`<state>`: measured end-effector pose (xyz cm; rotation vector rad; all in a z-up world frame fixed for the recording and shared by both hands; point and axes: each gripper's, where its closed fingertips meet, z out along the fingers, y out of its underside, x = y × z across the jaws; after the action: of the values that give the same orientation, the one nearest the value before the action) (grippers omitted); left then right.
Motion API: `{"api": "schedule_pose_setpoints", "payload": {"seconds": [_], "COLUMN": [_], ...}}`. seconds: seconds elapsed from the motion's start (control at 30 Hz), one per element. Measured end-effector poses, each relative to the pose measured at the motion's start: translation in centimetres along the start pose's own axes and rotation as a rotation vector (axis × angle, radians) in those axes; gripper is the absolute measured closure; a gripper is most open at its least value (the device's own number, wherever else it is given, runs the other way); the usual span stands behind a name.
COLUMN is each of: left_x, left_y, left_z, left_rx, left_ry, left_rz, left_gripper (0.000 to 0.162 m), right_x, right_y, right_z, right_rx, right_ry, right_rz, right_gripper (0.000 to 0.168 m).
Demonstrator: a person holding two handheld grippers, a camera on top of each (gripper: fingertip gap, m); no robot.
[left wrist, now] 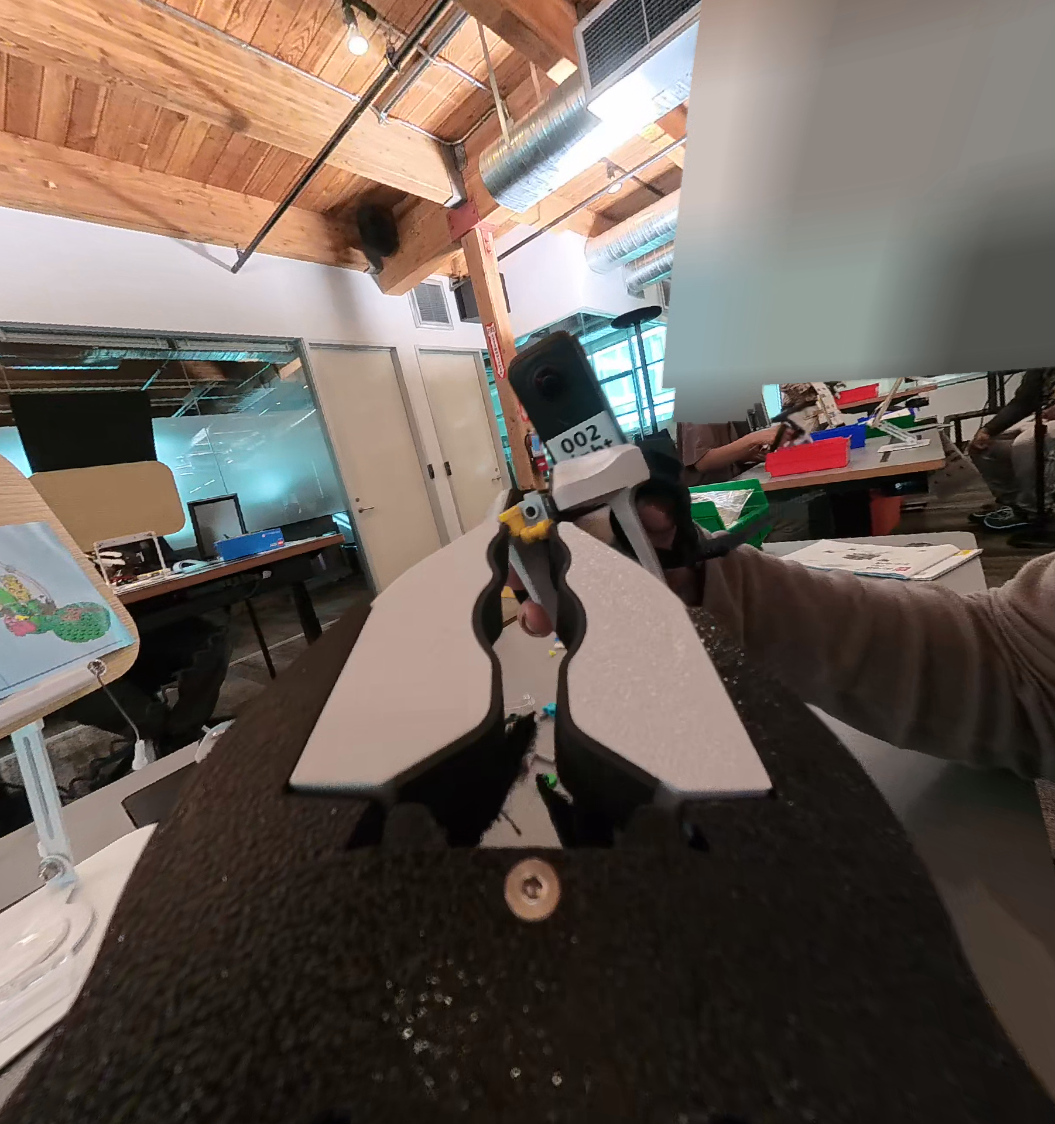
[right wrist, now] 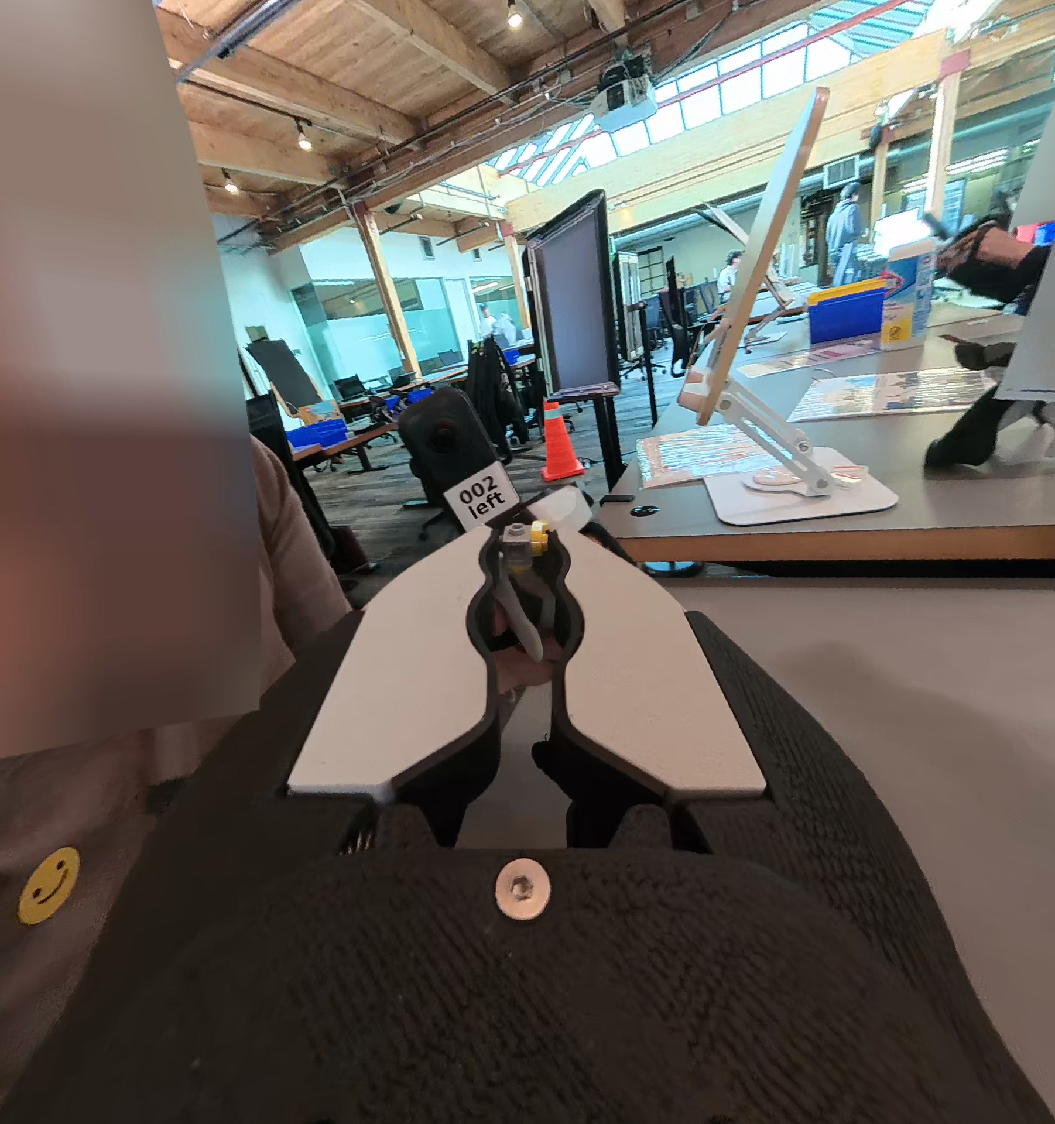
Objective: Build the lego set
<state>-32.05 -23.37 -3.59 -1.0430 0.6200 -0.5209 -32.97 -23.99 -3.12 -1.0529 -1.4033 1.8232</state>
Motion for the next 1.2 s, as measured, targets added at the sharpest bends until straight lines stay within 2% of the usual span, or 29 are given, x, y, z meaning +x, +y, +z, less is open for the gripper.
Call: {"api": "schedule_pose_setpoints", "payload": {"seconds": [0.03,0.37,0.43,0.53,0.73,0.87,1.03,1.2], "left_x": [-0.1,-1.5,-2.2,-3.7,-3.5,-1.3,1.3,2.5], "left_y": [0.1,1.6,2.6,5.9,13.3,16.0,18.6,19.7], "left_z": [0.0,-0.4,-0.9,-2.4,-4.8,-4.8,-5.1,-5.6], "left_rx": [-0.009,-0.100,-0.164,-0.343,-0.700,-0.849,-1.014,-1.149], "left_ry": [-0.007,-0.061,-0.080,-0.120,-0.045,0.058,0.165,0.202], "left_rz": [-0.002,-0.009,-0.005,-0.005,-0.067,-0.097,-0.150,-0.120], "left_gripper": [0.150,0.150,0.150,0.150,0.150,0.150,0.150,0.150], "right_x": [0.2,2.2,3.2,4.2,3.6,1.7,-1.4,-3.6], "right_y": [0.0,1.1,1.3,0.2,-4.6,-6.8,-4.9,-1.6], "right_z": [0.0,-0.3,-1.1,-3.1,-8.8,-14.3,-21.6,-27.5], "right_rx": [-0.004,-0.079,-0.111,-0.112,-0.022,0.049,0.045,0.018], "right_ry": [0.017,0.139,0.200,0.311,0.570,0.839,1.116,1.281], "right_rz": [-0.012,-0.066,-0.081,-0.123,-0.234,-0.327,-0.338,-0.234], "right_gripper": [0.156,0.151,0.147,0.143,0.143,0.144,0.146,0.147]}}
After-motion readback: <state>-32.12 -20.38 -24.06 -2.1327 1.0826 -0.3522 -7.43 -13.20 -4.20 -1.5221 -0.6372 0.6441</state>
